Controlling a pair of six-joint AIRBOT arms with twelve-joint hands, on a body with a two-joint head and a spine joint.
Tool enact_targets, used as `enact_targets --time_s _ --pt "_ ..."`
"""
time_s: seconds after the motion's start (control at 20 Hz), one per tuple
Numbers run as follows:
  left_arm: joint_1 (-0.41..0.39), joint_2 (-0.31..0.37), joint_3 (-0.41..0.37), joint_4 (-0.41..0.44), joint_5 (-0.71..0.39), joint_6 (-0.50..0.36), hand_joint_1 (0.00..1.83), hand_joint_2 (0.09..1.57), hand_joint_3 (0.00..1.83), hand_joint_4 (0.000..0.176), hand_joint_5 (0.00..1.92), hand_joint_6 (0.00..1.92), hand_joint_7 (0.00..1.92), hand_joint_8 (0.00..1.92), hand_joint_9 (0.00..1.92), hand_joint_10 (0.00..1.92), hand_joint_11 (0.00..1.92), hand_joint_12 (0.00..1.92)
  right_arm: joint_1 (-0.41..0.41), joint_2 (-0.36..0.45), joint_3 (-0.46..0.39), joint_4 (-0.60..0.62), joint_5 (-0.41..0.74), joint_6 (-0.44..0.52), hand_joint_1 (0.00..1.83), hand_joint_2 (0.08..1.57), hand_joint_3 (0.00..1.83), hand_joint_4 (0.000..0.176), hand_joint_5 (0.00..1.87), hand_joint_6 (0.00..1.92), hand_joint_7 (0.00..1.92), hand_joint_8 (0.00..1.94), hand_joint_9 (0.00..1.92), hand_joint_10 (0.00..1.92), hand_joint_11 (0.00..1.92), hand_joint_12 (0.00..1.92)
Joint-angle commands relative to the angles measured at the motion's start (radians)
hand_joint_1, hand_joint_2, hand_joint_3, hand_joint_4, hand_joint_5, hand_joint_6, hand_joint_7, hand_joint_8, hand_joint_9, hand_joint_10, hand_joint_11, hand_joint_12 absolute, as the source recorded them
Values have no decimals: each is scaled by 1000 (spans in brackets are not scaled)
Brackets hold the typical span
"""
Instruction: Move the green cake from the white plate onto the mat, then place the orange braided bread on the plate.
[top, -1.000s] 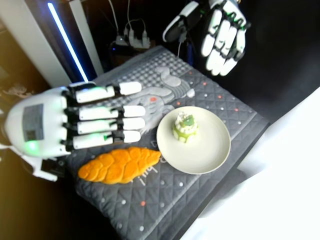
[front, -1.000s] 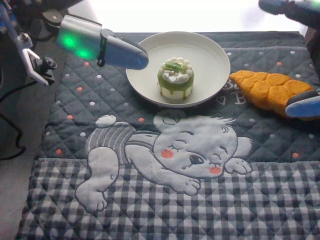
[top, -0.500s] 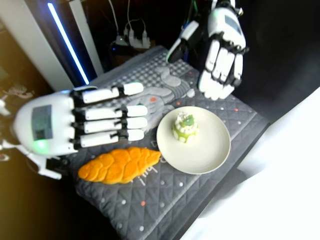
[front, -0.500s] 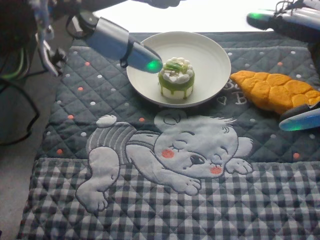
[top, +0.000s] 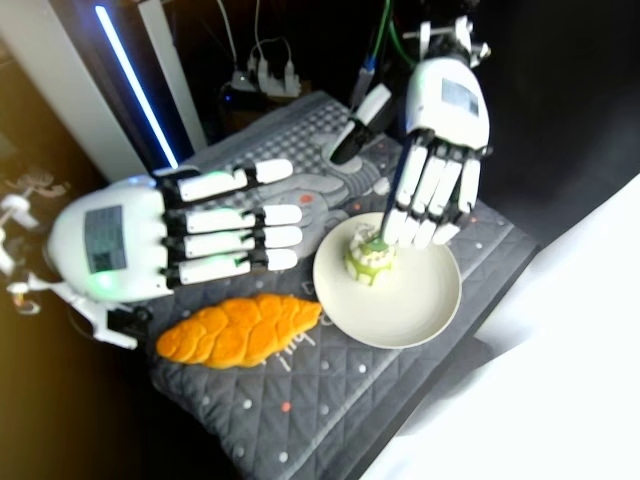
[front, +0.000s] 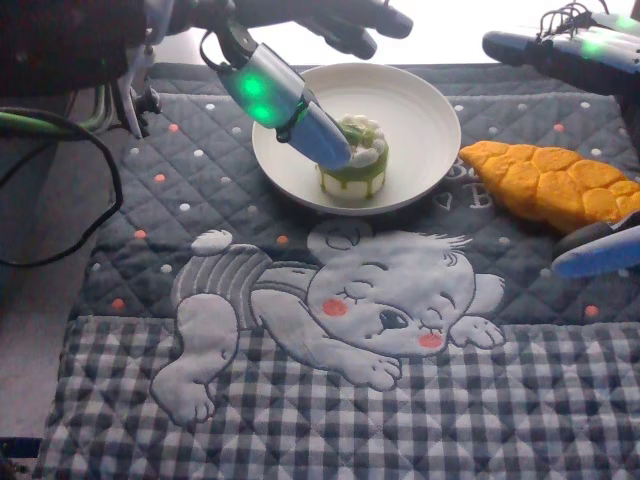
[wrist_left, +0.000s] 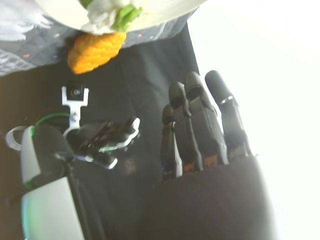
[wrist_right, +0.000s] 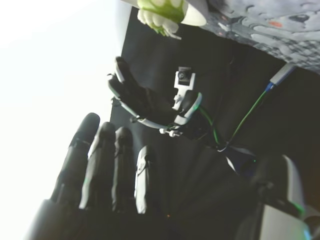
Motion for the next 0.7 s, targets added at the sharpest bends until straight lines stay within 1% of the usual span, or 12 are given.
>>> enact_targets --time_s 0.0,0.05,0.1,0.15,0.2,0.25,0.3,0.4,0.45,0.5,0.55,0.65 --pt "-12 -7 7 -15 -20 -16 755 702 0 112 355 0 580 3 568 5 97 795 7 5 2 44 119 5 671 664 3 143 122 1 246 1 222 1 3 774" --pt "-11 -14 9 -2 -13 -19 738 703 0 122 351 0 588 6 563 2 79 786 7 5 2 44 119 5 665 667 3 153 124 2 245 0 222 1 4 782" --pt "-10 -22 11 22 0 -23 720 700 0 125 355 2 594 7 589 12 106 800 7 4 1 43 119 5 645 682 8 155 130 3 262 6 240 7 16 792" --pt "-9 -28 13 50 15 -32 727 694 0 125 361 0 599 2 598 7 104 826 7 2 1 43 119 5 633 691 10 153 127 1 270 8 246 8 27 801" --pt "-7 -34 16 71 26 -39 743 700 0 119 370 0 592 0 597 3 100 909 7 0 1 42 119 5 606 706 2 151 121 0 281 2 264 4 58 782" --pt "-1 -40 20 86 34 -41 737 703 0 128 373 0 593 0 601 2 89 1000 7 -3 1 41 119 5 609 706 0 154 122 1 286 1 262 0 47 773" --pt "11 -48 26 91 40 -42 735 696 0 166 367 0 593 0 678 27 159 1128 7 -5 1 38 119 5 633 700 0 160 140 7 291 2 249 0 18 761" --pt "28 -64 43 92 51 -43 686 673 0 174 354 0 586 0 620 5 24 1228 7 -6 1 36 119 5 634 702 0 167 146 2 262 1 212 0 0 678" --pt "36 -74 55 95 56 -49 673 663 0 176 349 0 583 0 595 4 4 1199 7 -6 0 35 119 5 635 699 0 169 153 2 266 2 214 1 0 654" --pt "46 -89 77 108 65 -67 667 658 0 176 342 0 580 0 597 7 0 1207 7 -6 0 34 119 5 615 720 8 157 132 0 235 0 205 0 7 654" --pt "53 -95 88 108 69 -70 657 666 0 176 344 1 579 0 657 32 0 1351 7 -6 -1 33 119 5 627 723 8 166 138 4 263 12 215 5 1 649" --pt "67 -104 106 108 82 -76 606 686 3 176 325 0 581 2 625 19 0 1288 7 -6 -2 30 119 5 623 754 9 160 136 0 294 10 240 9 0 625"
